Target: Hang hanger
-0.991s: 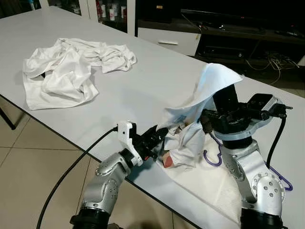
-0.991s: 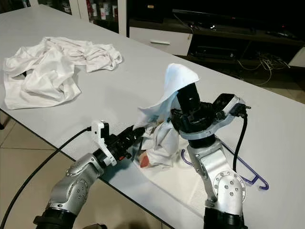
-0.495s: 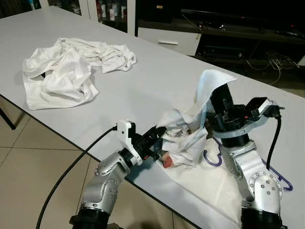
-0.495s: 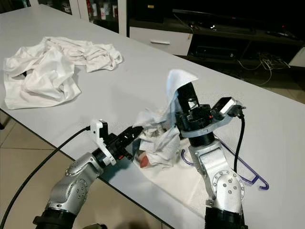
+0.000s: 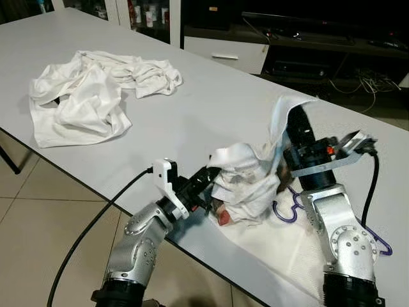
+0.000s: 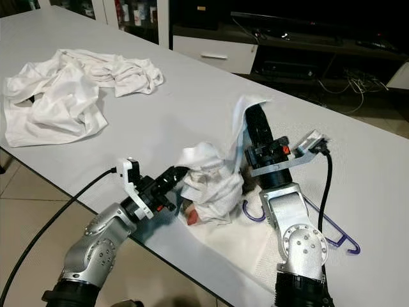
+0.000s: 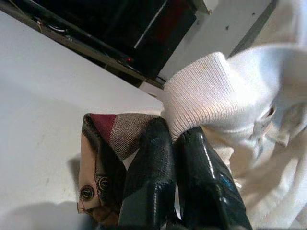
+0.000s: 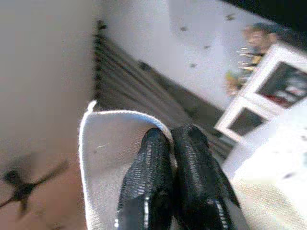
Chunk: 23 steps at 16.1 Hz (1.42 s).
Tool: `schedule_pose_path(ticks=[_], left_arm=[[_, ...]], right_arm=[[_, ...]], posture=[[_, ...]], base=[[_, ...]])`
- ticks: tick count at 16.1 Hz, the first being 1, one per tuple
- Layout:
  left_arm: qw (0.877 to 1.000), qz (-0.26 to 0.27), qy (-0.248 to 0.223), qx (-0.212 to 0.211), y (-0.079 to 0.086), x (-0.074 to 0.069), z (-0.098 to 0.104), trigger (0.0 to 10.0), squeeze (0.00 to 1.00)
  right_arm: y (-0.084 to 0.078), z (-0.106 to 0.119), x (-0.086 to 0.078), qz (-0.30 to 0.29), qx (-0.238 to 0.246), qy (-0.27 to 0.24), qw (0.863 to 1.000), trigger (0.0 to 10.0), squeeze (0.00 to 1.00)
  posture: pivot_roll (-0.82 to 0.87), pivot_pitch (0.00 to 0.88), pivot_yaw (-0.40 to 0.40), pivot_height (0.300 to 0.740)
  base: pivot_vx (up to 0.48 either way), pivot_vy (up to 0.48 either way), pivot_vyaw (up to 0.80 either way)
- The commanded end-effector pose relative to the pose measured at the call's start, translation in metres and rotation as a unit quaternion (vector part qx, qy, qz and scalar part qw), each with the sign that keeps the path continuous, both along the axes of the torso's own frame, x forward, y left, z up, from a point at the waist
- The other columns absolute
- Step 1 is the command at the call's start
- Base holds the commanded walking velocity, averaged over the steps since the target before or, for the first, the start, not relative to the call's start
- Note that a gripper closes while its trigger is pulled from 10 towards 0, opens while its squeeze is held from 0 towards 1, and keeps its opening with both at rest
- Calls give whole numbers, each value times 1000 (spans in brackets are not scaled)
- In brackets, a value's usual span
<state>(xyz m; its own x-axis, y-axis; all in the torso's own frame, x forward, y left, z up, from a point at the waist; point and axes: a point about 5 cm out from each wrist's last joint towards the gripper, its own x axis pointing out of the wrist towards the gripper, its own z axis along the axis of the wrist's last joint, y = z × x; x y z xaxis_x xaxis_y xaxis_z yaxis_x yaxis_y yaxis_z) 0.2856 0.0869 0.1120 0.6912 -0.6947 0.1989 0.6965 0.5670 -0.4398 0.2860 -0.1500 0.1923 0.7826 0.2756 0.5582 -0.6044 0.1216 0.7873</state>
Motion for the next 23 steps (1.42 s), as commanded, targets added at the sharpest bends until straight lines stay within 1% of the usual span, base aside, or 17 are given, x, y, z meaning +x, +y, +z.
schedule_pose_path(ticks=[1,2,3,4,5,7,8,9,10,11,12,13,16,18,19,21,23], left_arm=[[1000,7,-2,-13,-1,3,6,0,0],[1000,13,-2,-18,0,4,8,0,0],[999,19,-2,-26,2,6,10,0,0],[999,27,-3,-31,4,8,13,0,0],[999,30,-3,-32,5,9,14,0,0],[998,52,-14,-43,14,16,25,0,0],[997,56,-16,-46,15,18,27,0,0],[997,62,-20,-51,20,22,34,0,0],[996,67,-25,-52,23,26,40,0,0],[996,68,-26,-53,23,26,40,0,0],[996,69,-30,-54,24,28,45,0,0],[996,69,-35,-50,24,30,50,0,0],[996,74,-42,-40,25,33,60,0,0],[996,78,-44,-30,25,38,64,0,0],[996,79,-43,-29,25,39,64,0,0],[996,82,-38,-27,24,39,61,0,0],[995,88,-33,-21,26,38,58,0,0]], right_arm=[[-4,2,0,-6,-18,0,1000,10000,1000],[-1,0,-2,-2,-48,4,999,10000,1000],[2,-6,-2,0,-103,17,995,10000,573],[1,-12,-2,-7,-148,31,989,10000,0],[0,-15,-2,-15,-165,38,985,10000,0],[-15,-28,-1,-65,-310,58,947,10000,0],[-18,-29,-1,-75,-331,61,939,10000,0],[-26,-30,0,-101,-387,56,915,10000,439],[-33,-28,1,-125,-433,50,891,10000,475],[-33,-28,2,-128,-437,50,889,10000,475],[-37,-25,2,-141,-454,47,879,10000,341],[-41,-20,2,-156,-484,34,861,10000,0],[-45,-9,-5,-145,-546,-24,825,10000,0],[-43,-4,-26,-36,-594,-94,798,10000,0],[-44,-6,-30,-17,-606,-100,789,10000,0],[-51,-23,-45,37,-657,-87,748,10000,0],[-58,-34,-45,22,-667,-40,744,10000,0]], posture=[[38,74,-62,740],[36,74,-63,740],[36,74,-63,740],[38,74,-66,740],[38,73,-66,740],[35,72,-66,740],[34,72,-65,740],[31,69,-62,740],[27,69,-59,740],[27,69,-59,740],[21,69,-55,740],[19,69,-52,740],[12,68,-48,740],[-2,69,-47,740],[-5,69,-48,740],[-19,79,-46,740],[-26,89,-41,740]], base=[[0,0,0],[0,0,0],[0,0,0],[0,0,0],[0,0,0],[0,0,0],[0,0,0],[0,0,0],[0,0,0],[0,0,0],[0,0,0],[0,0,0],[0,0,0],[0,0,0],[0,0,0],[0,0,0],[0,0,0]])
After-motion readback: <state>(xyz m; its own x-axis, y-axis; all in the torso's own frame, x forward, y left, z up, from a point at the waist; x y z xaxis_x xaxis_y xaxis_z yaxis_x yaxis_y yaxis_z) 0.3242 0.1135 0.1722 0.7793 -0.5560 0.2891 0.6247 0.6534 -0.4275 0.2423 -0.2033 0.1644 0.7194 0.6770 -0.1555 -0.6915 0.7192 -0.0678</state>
